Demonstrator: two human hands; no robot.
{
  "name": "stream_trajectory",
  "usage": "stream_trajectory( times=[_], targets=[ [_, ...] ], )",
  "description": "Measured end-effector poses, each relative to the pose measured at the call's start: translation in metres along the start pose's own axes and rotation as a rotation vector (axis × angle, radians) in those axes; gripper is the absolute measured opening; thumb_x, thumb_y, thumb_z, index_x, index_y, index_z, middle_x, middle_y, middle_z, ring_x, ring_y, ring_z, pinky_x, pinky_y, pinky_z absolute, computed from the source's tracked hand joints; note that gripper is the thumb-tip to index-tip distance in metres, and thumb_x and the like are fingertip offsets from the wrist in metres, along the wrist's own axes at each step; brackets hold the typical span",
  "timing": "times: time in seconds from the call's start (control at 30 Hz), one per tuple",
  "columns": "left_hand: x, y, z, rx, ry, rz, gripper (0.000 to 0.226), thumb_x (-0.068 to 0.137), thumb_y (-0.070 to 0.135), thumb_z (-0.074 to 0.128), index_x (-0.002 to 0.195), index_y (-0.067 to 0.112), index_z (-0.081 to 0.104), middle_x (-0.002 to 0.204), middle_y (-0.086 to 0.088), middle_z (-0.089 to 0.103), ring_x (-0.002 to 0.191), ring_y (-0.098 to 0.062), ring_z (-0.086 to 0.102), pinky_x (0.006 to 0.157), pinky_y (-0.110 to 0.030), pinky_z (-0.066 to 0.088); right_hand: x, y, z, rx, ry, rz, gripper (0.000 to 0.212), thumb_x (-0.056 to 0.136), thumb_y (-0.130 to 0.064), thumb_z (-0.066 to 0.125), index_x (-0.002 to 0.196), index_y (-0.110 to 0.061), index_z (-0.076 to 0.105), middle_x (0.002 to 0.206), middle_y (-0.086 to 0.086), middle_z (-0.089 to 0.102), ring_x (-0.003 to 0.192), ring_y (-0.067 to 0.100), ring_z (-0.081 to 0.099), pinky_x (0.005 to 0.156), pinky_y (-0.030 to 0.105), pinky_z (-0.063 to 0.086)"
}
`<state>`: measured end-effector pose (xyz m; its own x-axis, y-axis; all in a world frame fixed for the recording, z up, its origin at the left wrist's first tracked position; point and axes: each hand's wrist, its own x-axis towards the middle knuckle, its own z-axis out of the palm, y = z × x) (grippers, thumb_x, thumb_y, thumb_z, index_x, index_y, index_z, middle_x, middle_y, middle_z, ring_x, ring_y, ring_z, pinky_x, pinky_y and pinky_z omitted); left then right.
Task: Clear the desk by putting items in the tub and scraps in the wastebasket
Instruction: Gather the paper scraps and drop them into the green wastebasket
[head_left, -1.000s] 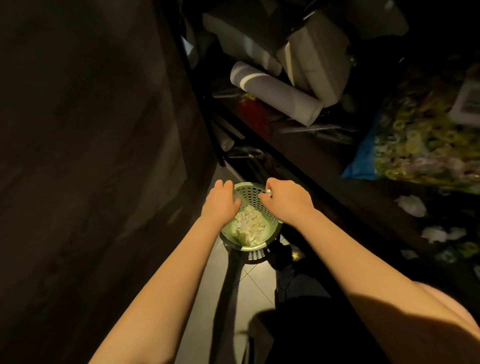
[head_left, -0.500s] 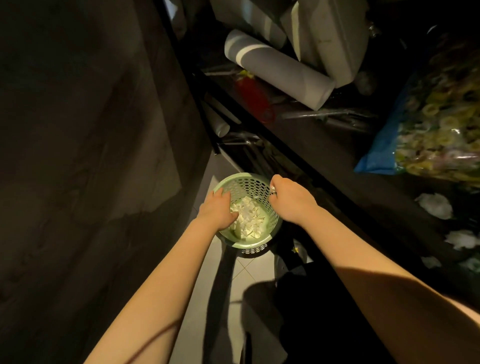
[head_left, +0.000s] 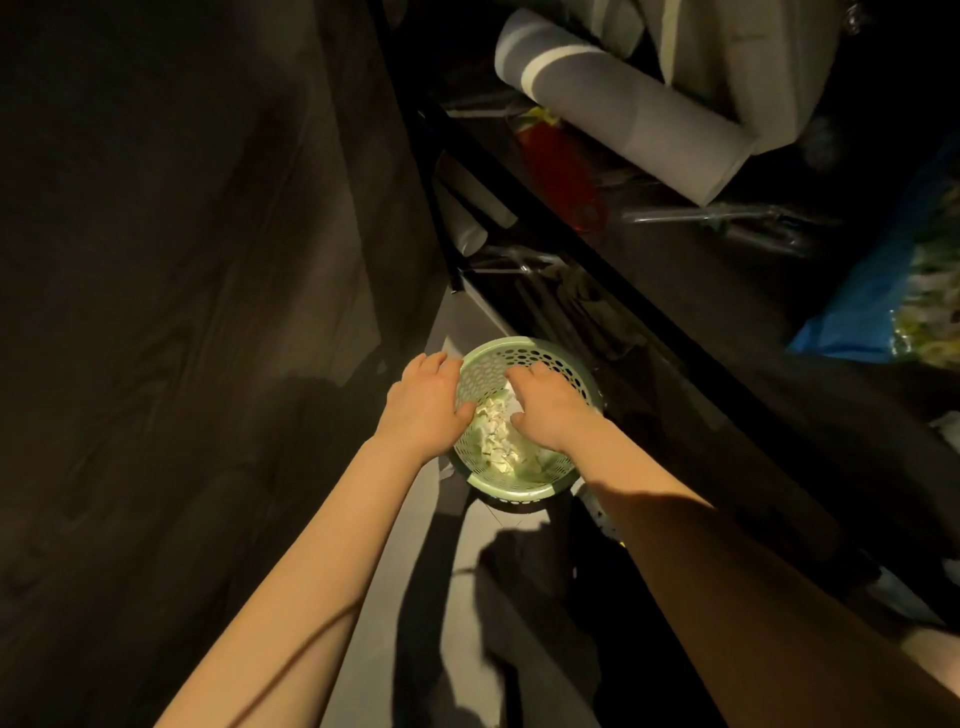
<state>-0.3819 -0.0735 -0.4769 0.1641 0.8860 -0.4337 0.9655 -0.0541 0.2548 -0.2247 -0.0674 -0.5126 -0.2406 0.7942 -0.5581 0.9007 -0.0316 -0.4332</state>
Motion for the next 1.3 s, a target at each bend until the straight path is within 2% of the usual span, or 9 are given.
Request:
stream_trajectory(
  times=[0.1, 0.2, 0.43, 0.6, 0.77, 0.93, 1.17, 1.3],
  targets=[
    [-0.001, 0.001, 0.0, -0.016, 0.009, 0.006, 0.059, 0.088, 0.034, 0.056, 0.138, 0.013, 0.034, 0.141, -0.006, 0.041, 0.134, -0.025, 0.031, 0.106, -0.044, 0.036, 0.003, 0.004, 0.003, 0.046, -0.02, 0.0, 0.079, 0.086, -0.023, 0.064, 0.149, -0.022, 0.016, 0.15, 0.009, 0.026, 0.135, 0.032, 0.031, 0.11, 0.045, 0.032],
    [-0.003, 0.002, 0.0, -0.006, -0.014, 0.004, 0.063, 0.088, 0.034, 0.057, 0.141, 0.013, 0.03, 0.143, -0.007, 0.038, 0.136, -0.027, 0.028, 0.108, -0.044, 0.033, 0.001, 0.008, -0.001, 0.013, -0.035, -0.001, 0.081, 0.088, -0.03, 0.061, 0.151, -0.024, 0.01, 0.157, 0.005, 0.017, 0.14, 0.029, 0.026, 0.112, 0.044, 0.029],
    [-0.013, 0.012, -0.013, 0.086, -0.102, -0.022, 0.069, 0.089, 0.037, 0.056, 0.145, 0.015, 0.023, 0.155, -0.01, 0.02, 0.145, -0.033, 0.01, 0.114, -0.049, 0.024, -0.021, 0.008, -0.023, -0.093, -0.002, 0.02, 0.074, 0.089, -0.037, 0.056, 0.149, -0.02, 0.016, 0.155, 0.004, 0.02, 0.139, 0.027, 0.027, 0.109, 0.044, 0.033],
    [-0.032, 0.025, -0.036, 0.14, -0.092, -0.029, 0.068, 0.091, 0.037, 0.053, 0.146, 0.015, 0.021, 0.157, -0.01, 0.012, 0.146, -0.032, 0.005, 0.115, -0.051, 0.021, -0.055, -0.003, -0.047, -0.17, 0.061, 0.026, 0.068, 0.092, -0.036, 0.052, 0.149, -0.021, 0.018, 0.158, 0.006, 0.012, 0.143, 0.027, 0.021, 0.11, 0.045, 0.031],
    [-0.066, 0.042, -0.063, 0.14, -0.018, -0.017, 0.067, 0.092, 0.039, 0.051, 0.147, 0.015, 0.021, 0.158, -0.009, 0.011, 0.146, -0.03, 0.005, 0.115, -0.049, 0.022, -0.103, -0.016, -0.073, -0.175, 0.152, -0.012, 0.066, 0.092, -0.036, 0.053, 0.148, -0.019, 0.021, 0.157, 0.005, 0.018, 0.142, 0.026, 0.023, 0.108, 0.044, 0.033],
    [-0.099, 0.062, -0.097, 0.126, 0.098, 0.02, 0.064, 0.092, 0.04, 0.049, 0.146, 0.014, 0.025, 0.157, -0.008, 0.014, 0.146, -0.029, 0.008, 0.113, -0.049, 0.025, -0.154, -0.028, -0.099, -0.186, 0.289, -0.049, 0.063, 0.092, -0.039, 0.053, 0.145, -0.018, 0.027, 0.148, 0.007, 0.032, 0.133, 0.029, 0.035, 0.101, 0.044, 0.04],
    [-0.146, 0.095, -0.148, 0.082, 0.259, 0.076, 0.062, 0.092, 0.037, 0.052, 0.144, 0.014, 0.029, 0.156, -0.009, 0.019, 0.145, -0.028, 0.011, 0.114, -0.048, 0.026, -0.223, -0.039, -0.13, -0.172, 0.412, -0.087, 0.057, 0.092, -0.037, 0.052, 0.142, -0.018, 0.033, 0.141, 0.008, 0.04, 0.128, 0.03, 0.04, 0.098, 0.043, 0.04],
    [-0.177, 0.113, -0.17, 0.072, 0.333, 0.121, 0.061, 0.091, 0.037, 0.052, 0.143, 0.014, 0.031, 0.155, -0.009, 0.021, 0.145, -0.028, 0.013, 0.112, -0.047, 0.027, -0.266, -0.043, -0.15, -0.123, 0.547, -0.123, 0.052, 0.092, -0.034, 0.052, 0.139, -0.017, 0.039, 0.139, 0.006, 0.044, 0.127, 0.028, 0.042, 0.099, 0.043, 0.041]
  ],
)
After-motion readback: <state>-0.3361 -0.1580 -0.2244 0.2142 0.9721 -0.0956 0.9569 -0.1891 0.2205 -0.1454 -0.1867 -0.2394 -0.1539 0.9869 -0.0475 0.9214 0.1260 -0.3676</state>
